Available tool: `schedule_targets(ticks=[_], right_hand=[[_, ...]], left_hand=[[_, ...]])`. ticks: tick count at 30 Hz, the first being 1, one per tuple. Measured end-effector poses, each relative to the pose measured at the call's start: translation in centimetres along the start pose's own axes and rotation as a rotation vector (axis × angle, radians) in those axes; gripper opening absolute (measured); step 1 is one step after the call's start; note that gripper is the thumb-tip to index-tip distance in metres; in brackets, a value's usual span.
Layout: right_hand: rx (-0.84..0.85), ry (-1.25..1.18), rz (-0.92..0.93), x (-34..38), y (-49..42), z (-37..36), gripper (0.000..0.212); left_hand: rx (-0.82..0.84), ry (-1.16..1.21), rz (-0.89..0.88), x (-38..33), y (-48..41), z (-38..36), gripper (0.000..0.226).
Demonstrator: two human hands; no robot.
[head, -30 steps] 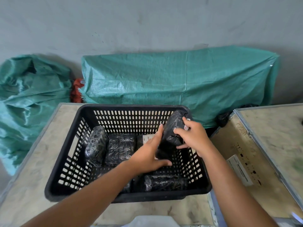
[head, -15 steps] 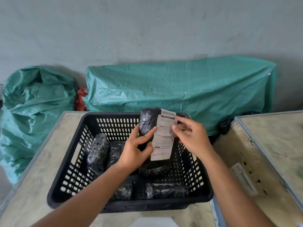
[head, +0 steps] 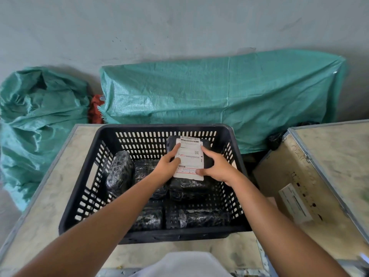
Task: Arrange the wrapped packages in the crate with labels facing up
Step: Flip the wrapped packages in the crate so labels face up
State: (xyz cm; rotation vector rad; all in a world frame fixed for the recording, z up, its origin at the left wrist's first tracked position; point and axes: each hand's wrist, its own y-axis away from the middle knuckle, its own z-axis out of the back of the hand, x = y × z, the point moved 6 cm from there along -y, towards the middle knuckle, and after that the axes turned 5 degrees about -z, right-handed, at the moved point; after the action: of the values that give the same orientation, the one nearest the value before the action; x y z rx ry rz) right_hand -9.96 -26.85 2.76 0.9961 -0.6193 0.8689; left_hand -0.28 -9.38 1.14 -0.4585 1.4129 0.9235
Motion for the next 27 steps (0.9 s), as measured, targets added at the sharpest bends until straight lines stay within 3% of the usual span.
schedule_targets(ticks=[9, 13, 18, 27], right_hand=[[-0.1, -0.009, -0.076, -3.5, -3.0, -2.6, 0.103], [-0.053, 0.125, -0.102, -4.9, -3.9, -4.1, 0.099], [-0.034, 0.22, -0.154, -6.3, -4.3, -4.7, 0.102], [-0.067, 0.246, -0.136, -6.0, -5.0, -4.4, 0.103]], left_hand=[[-0.02, -0.336, -0.056, 3.9, -1.2, -1.0, 0.086], [0.013, -0.474, 0.008, 5.8, -1.3, -1.6, 0.089], [0.089, -0.524, 0.066, 7.4, -1.1, -2.1, 0.095], [0.046, -0.468, 0.057, 7.7, -1.8, -1.5, 0.093]])
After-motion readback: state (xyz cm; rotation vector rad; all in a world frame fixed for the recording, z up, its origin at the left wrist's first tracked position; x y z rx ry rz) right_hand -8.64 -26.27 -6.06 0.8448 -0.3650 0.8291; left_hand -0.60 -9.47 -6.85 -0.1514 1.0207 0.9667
